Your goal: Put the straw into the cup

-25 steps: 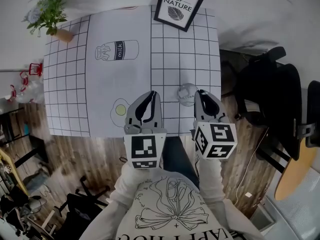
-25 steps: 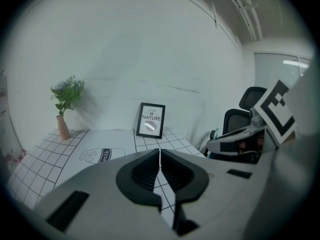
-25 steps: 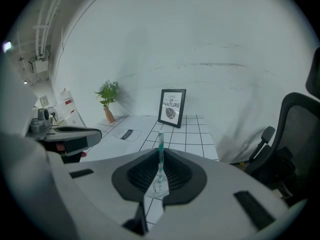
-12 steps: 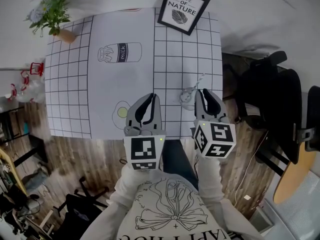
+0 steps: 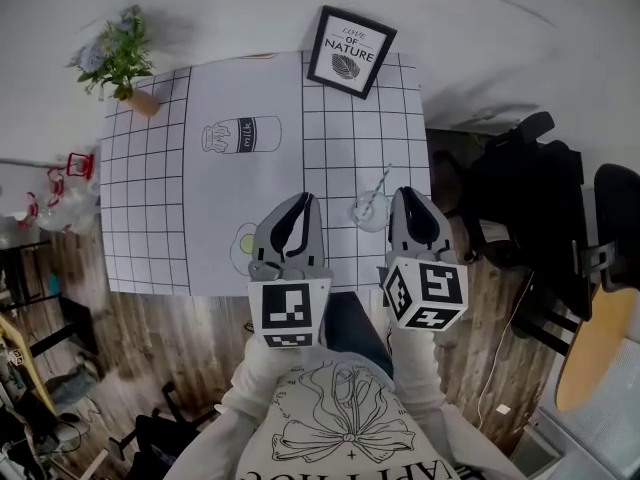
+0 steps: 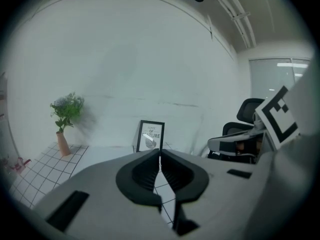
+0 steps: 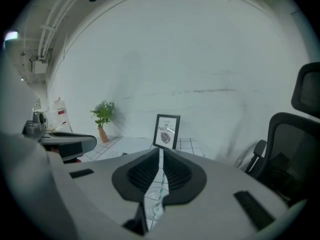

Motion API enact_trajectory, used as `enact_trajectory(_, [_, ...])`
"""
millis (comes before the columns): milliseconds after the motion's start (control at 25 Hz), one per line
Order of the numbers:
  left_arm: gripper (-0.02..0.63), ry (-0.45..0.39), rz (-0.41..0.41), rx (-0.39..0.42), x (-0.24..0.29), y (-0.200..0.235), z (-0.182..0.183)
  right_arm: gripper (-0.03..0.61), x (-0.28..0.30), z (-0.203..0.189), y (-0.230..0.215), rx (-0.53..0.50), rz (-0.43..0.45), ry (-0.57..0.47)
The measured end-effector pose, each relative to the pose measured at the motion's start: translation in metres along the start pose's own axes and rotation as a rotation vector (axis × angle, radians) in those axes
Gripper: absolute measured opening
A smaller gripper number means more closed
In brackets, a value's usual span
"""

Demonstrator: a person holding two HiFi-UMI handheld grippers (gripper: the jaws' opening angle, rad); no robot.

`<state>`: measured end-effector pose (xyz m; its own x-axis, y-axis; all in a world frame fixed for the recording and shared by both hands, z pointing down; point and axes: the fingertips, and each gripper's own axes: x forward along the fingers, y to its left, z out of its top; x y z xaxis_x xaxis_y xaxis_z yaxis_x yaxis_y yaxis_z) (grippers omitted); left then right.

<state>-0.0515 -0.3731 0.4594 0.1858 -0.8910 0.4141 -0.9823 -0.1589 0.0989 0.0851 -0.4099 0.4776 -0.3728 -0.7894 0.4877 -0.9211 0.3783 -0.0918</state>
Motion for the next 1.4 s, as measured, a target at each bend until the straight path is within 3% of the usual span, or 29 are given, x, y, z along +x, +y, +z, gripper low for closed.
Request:
enact_trajectory(640, [0.011, -0.232, -0.029, 0.065, -0.044, -0.019, 0.099, 0.009, -0.068, 0.081, 0.011, -0.039, -0.039, -0.238])
enact_trajectory(1400, [0.011, -0.349, -0.007, 0.079, -0.079, -0.024, 0.139, 0.003, -0.107, 0.117, 0.019, -0.070, -0.047, -0.363])
